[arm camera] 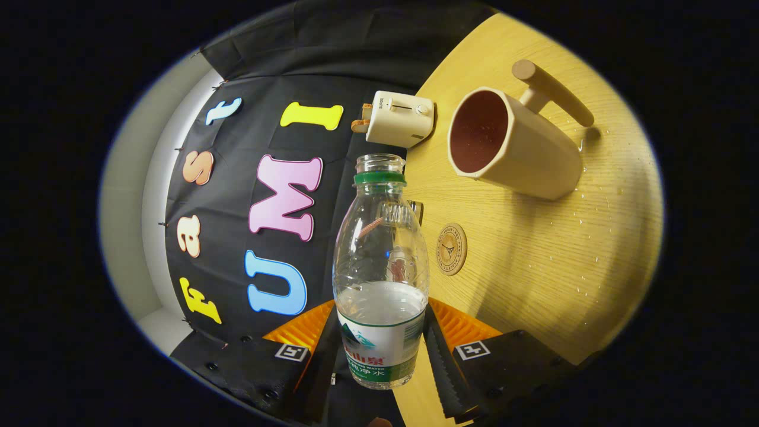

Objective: Take the bottle from table, then pour the juice into the cup, finally place the bottle on the coaster

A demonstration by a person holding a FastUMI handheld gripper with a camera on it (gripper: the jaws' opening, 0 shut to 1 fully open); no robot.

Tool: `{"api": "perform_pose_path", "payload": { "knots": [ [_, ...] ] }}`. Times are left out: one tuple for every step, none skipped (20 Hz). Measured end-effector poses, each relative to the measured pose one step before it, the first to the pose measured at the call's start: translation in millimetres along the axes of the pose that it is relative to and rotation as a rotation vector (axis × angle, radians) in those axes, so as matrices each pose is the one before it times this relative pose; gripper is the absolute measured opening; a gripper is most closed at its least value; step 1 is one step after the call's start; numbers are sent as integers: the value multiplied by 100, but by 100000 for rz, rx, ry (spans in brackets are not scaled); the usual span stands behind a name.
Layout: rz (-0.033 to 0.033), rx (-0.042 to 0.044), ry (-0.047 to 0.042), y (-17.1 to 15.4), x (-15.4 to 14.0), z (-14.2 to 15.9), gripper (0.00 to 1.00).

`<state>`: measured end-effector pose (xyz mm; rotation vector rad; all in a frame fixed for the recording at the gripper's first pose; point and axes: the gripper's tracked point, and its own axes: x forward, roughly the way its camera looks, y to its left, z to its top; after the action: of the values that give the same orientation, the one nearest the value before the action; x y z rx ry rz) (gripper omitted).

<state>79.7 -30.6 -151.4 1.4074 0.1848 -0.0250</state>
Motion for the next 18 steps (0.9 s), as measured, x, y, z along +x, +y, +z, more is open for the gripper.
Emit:
{"api": "perform_pose_path", "payload": {
  "knots": [
    [137, 1181, -427, 12, 20, 126, 74],
    [64, 1629, -190, -8, 22, 155, 74],
    [-56, 1812, -264, -32, 9, 98, 74],
    [-284, 1872, -118, -149, 155, -44, 74],
    [-389, 1587, -91, -52, -43, 25, 74],
    [-135, 1391, -279, -68, -1, 121, 74],
    [-62, 1525, -282, 19, -51, 113, 74],
    [-52, 1314, -265, -40, -27, 106, 74],
    [-128, 1535, -421, -5, -60, 116, 74],
    [-132, 1545, -436, -33, -5, 173, 74],
    [52, 1411, -531, -7, 11, 117, 74],
    [-101, 1177, -339, -22, 32, 134, 74],
    [-100, 914, -128, -11, 18, 54, 74],
    [-176, 616, 202, -41, 14, -5, 74],
    [-94, 347, 225, 51, -16, -50, 74],
    [-59, 536, 433, -55, 84, -97, 74],
    [36, 583, 317, 84, -8, -68, 74],
    [34, 812, 251, 31, 50, -20, 74]
  ]
}}
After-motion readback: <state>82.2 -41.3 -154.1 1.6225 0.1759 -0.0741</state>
